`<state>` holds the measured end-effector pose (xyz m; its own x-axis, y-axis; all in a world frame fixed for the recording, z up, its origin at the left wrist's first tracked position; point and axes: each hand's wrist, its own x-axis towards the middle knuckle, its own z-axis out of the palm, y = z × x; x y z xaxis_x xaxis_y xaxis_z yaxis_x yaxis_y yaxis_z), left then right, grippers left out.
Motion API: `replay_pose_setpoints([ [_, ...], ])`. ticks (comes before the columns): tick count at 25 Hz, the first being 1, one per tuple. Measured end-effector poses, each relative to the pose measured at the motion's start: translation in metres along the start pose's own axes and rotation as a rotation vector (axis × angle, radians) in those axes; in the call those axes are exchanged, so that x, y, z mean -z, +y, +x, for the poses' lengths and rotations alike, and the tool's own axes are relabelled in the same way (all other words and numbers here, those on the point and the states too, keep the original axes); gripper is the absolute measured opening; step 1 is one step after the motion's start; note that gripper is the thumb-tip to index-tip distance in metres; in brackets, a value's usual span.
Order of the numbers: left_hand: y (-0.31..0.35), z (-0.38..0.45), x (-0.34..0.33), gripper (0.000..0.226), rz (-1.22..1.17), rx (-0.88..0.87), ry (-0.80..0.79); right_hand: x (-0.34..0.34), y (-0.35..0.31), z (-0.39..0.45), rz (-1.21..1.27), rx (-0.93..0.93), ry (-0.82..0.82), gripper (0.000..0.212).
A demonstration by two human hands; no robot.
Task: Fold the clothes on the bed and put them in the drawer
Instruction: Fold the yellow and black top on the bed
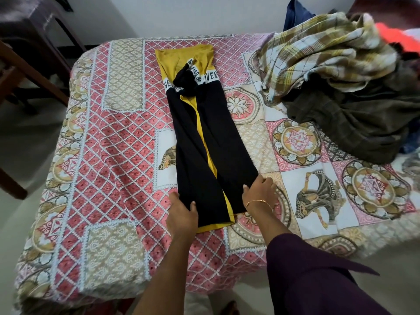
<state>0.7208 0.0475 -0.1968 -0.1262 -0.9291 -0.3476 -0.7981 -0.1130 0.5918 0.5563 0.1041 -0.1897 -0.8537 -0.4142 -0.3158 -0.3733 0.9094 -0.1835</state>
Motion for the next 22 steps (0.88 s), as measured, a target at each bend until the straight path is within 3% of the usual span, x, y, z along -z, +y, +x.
replay_pose_setpoints([
  [2, -0.003, 0.002, 0.000, 0.020, -0.129, -0.035, -0.101, 0.006, 0.003, 0.006, 0.176, -0.048, -0.124, 0.050],
  [4, 0.001, 0.006, 0.008, 0.003, -0.378, 0.078, -0.257, 0.018, 0.003, 0.011, 0.402, -0.096, -0.228, 0.057],
  [7, 0.025, 0.022, 0.029, 0.018, -0.754, 0.309, -0.503, 0.036, -0.007, 0.026, 0.696, -0.097, -0.247, 0.063],
  [11, 0.078, 0.079, 0.053, 0.017, -1.148, 0.456, -0.404, 0.063, -0.056, 0.065, 1.175, -0.155, -0.282, 0.022],
  [15, 0.116, 0.160, 0.057, 0.021, -1.462, 0.624, -0.263, 0.073, -0.109, 0.119, 1.600, -0.371, -0.384, 0.012],
  [17, 0.121, 0.197, 0.053, 0.024, -1.356, 0.636, -0.195, 0.062, -0.127, 0.151, 1.579, -0.390, -0.410, 0.026],
  [18, 0.121, 0.209, 0.049, 0.029, -1.224, 0.616, -0.144, 0.054, -0.132, 0.164, 1.454, -0.384, -0.359, 0.033],
  [21, 0.115, 0.216, 0.037, 0.034, -0.411, 0.308, 0.130, 0.033, -0.129, 0.181, 0.647, -0.272, -0.053, 0.036],
  [22, 0.114, 0.211, 0.032, 0.036, -0.200, 0.180, 0.170, 0.027, -0.124, 0.181, 0.478, -0.250, 0.004, 0.033],
])
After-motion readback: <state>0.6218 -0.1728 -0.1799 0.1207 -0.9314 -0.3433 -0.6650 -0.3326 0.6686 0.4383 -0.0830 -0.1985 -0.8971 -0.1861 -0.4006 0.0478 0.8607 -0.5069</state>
